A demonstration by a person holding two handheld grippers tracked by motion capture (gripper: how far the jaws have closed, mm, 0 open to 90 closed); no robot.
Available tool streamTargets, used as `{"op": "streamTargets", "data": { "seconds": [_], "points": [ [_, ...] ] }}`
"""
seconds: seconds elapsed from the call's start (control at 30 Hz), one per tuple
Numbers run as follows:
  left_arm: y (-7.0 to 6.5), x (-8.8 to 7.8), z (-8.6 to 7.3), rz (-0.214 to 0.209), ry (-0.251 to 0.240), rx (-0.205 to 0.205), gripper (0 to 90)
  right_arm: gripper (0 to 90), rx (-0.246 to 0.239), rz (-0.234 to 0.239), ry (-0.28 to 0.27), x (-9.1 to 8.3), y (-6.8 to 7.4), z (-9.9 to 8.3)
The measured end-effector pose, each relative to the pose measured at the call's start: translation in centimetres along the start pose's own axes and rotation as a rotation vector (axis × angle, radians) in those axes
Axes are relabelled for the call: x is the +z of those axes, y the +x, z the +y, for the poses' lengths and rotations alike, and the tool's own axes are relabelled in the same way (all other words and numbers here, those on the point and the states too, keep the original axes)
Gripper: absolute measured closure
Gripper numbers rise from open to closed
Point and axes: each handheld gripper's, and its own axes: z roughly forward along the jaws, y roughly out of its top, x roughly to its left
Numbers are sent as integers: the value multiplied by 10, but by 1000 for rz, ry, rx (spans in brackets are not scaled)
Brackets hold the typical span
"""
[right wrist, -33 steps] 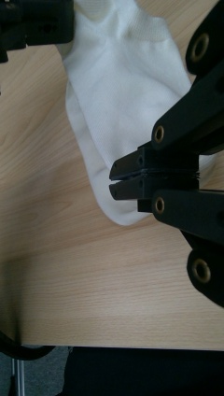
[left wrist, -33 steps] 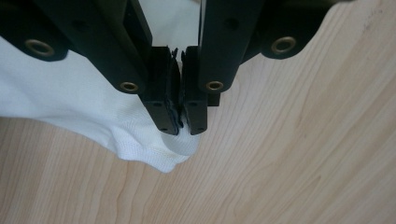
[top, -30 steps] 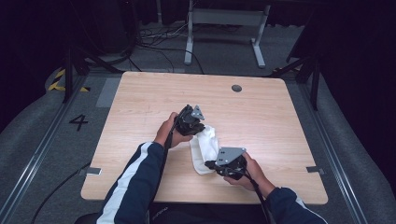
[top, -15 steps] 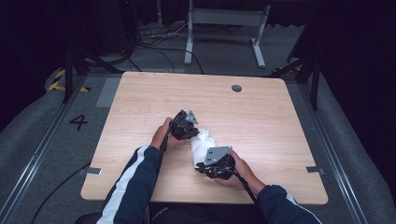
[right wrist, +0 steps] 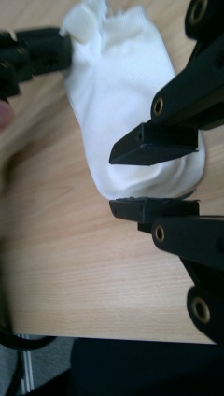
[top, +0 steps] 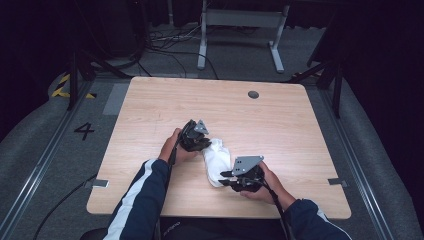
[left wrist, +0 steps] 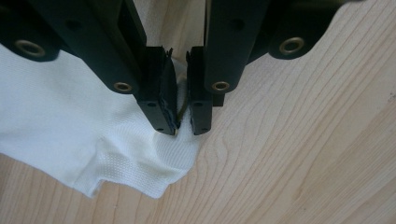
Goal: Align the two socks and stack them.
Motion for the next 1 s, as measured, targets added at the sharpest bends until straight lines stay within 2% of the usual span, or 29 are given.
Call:
{"op": "streamTargets", "data": {
  "seconds": [0.07,0.2,0.37,0.47,0.73,0.83,1.0],
  "points": [
    [1,0,-2,10,18,2,784,703,-14,7,13,3,2,-1],
    [1,3,-5,7,9,-15,760,714,-28,14,32,10,4,-3],
    [0,3,-5,9,4,-8,771,844,-43,4,51,15,2,-7],
    [0,1,-5,0,2,-7,816,874,-54,-3,55,14,3,-6],
    [1,-6,-3,-17,21,-9,834,877,-61,3,27,-3,5,1],
    [-1,0,-4,-4,40,-3,826,874,-77,4,61,-1,8,-1],
    [-2,4,-3,6,25,-12,792,839,-60,33,81,9,10,-8]
  ]
}}
